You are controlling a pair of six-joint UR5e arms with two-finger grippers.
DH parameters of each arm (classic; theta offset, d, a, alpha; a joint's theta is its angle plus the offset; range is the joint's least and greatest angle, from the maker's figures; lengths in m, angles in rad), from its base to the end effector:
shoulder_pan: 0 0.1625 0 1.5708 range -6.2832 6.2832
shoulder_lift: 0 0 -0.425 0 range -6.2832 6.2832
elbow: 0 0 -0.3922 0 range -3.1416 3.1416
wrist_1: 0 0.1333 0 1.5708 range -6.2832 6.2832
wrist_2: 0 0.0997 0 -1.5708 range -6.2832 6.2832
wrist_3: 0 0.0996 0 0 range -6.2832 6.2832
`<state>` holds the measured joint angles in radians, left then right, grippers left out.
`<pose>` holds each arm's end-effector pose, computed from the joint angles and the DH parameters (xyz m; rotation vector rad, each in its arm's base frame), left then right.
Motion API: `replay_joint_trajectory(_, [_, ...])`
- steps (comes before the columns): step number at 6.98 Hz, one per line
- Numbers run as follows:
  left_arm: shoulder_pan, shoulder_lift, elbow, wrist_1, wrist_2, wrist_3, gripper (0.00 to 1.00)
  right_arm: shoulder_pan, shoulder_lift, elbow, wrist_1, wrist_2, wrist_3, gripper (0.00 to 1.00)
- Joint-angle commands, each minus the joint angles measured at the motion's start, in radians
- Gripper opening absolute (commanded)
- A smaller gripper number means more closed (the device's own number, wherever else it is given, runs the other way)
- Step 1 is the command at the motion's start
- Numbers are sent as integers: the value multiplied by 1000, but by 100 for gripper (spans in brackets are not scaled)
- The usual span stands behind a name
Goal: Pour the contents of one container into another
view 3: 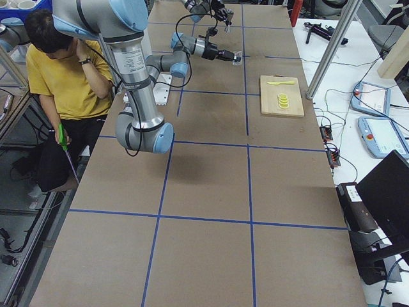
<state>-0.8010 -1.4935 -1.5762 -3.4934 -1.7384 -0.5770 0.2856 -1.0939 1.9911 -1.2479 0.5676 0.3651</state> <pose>0.2122 -0.3865 0.4915 1.3753 1.2471 0.2892 -0.4418 -0.3562 0.1583 1.3691 -0.2208 -0.1569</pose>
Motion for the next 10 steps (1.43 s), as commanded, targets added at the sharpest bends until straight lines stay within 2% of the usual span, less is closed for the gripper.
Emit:
replay_joint_trajectory(1, [81, 39, 2, -4, 141, -78, 0, 0, -1, 0, 1, 0, 0, 0])
replay_joint_trajectory(3, [231, 74, 2, -6, 412, -138, 0, 0, -1, 2, 1, 0, 0, 0])
replay_joint_trajectory(5, [375, 82, 7, 4, 724, -146, 0, -2, -1, 2, 1, -2, 0, 0])
replay_joint_trajectory(7, [484, 87, 11, 34, 929, -138, 0, -2, -3, 2, 1, -2, -2, 0])
replay_joint_trajectory(8, [547, 85, 8, 112, 1018, -138, 0, -2, -1, 2, 1, -2, -2, 0])
replay_joint_trajectory(10, [586, 85, 40, 129, 1030, -144, 0, -2, -1, 2, 1, -2, -3, 0])
